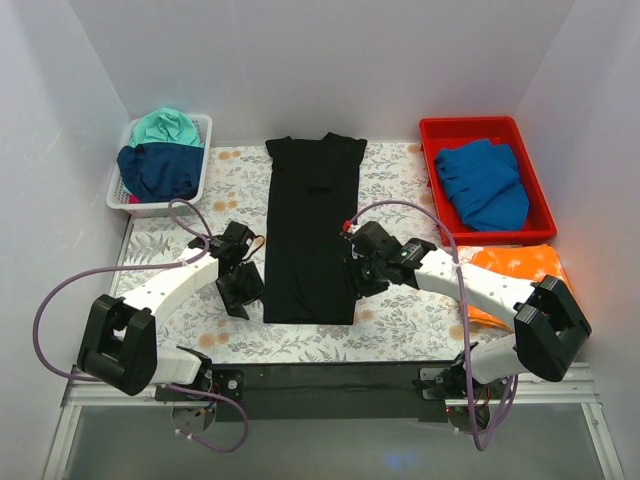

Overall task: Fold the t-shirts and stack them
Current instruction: Fold the tshirt

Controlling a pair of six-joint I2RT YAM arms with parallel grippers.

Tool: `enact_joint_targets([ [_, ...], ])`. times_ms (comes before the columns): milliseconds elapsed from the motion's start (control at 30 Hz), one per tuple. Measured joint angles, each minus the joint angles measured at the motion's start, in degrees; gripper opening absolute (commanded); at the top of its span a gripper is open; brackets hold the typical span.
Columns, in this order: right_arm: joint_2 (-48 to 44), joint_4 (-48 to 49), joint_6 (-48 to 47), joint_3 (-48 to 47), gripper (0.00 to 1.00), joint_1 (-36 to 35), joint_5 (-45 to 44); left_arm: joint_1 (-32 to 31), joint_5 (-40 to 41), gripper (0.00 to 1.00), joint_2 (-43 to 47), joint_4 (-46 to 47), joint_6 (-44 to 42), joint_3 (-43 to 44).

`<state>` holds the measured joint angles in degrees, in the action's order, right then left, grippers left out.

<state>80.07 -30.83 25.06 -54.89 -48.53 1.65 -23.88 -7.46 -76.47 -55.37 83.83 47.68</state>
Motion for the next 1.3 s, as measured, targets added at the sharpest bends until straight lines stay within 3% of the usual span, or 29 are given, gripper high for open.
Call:
enact_joint_targets([
  [367,-0.5,5.0,3.3,7.7,0.56,-0.9,1.9,0.0,0.0,0.47,2.9,5.0,8.1,-5.4],
  [733,2.1,9.5,3.3,7.7,0.56,-1.8,3.7,0.0,-0.6,0.41,1.7,10.8,10.0,-11.5],
  [1300,6.7,9.9,3.4,7.7,0.53,-1.9,4.5,0.0,-2.3,0.40,0.6,15.2,10.6,-11.6],
])
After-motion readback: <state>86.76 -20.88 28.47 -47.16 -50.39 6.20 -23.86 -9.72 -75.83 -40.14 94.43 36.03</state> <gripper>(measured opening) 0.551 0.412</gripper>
